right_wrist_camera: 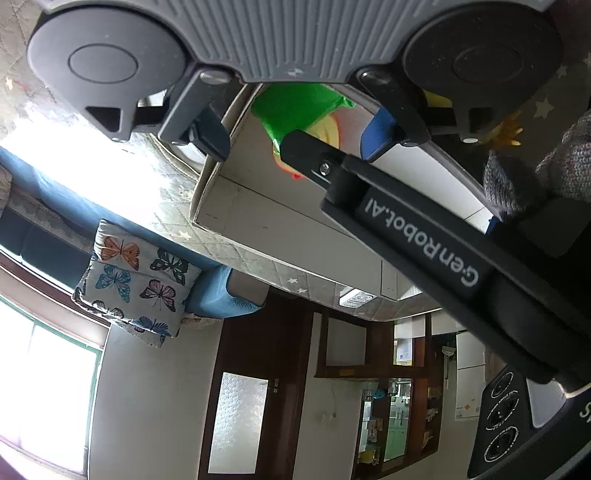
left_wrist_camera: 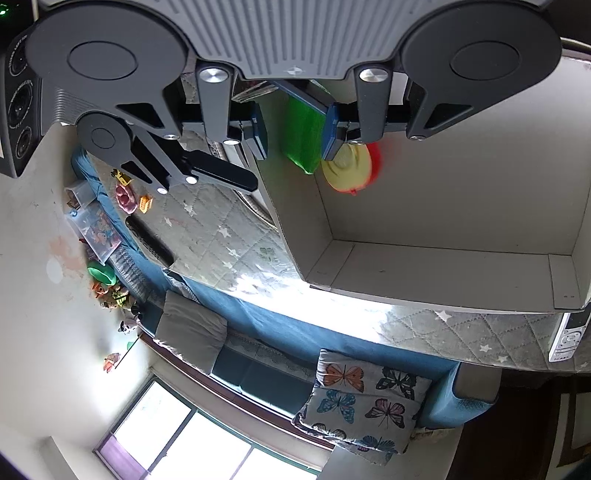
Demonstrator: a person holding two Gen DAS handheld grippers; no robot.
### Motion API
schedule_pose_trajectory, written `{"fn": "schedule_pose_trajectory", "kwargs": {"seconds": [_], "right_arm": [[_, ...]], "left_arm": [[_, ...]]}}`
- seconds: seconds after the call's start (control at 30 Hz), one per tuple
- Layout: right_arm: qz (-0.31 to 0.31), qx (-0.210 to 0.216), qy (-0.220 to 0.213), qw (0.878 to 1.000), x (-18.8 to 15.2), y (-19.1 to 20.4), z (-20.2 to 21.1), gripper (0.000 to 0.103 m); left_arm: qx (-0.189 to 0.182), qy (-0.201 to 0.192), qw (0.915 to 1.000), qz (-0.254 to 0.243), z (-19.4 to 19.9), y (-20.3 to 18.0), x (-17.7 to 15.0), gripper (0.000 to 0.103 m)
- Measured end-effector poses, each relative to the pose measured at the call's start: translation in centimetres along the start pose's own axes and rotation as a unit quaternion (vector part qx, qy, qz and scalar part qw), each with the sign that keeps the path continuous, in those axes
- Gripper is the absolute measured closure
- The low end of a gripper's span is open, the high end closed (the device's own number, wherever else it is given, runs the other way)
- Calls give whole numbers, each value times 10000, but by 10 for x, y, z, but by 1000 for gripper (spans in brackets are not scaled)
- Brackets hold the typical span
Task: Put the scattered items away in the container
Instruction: 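Carry the green toy with the left gripper into the box and release, then lower the left gripper onto the small yellow duck and grasp it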
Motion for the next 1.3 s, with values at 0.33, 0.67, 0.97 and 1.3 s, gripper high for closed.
{"fn": "schedule_pose_trajectory", "kwargs": {"seconds": [0.33, 0.67, 0.97, 1.3], "right_arm": [[-56, -78, -249, 9996, -7, 15, 53, 23], [-224, -28, -264, 9994, -29, 34, 94, 22], [-425, 47, -66, 9991, -61, 44, 112, 21], [-562, 29, 164, 9983, -87, 51, 123, 21]], "left_arm": [[3, -246, 9995, -212, 33, -18, -17, 69], [114, -332, 9984, -444, 59, -36, -52, 69], [235, -329, 9980, -476, 71, -41, -85, 69], [319, -258, 9979, -493, 81, -42, -119, 69]]}}
Point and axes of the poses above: each gripper's, at about its wrist camera, not at the fingertips, and z roughly against the way its jaws point, y to its left, x to its top, the point moved 5 cm from there along -z, roughly the way its jaws point, and after that the axes turned 5 degrees about -x, right-handed, at the moved point
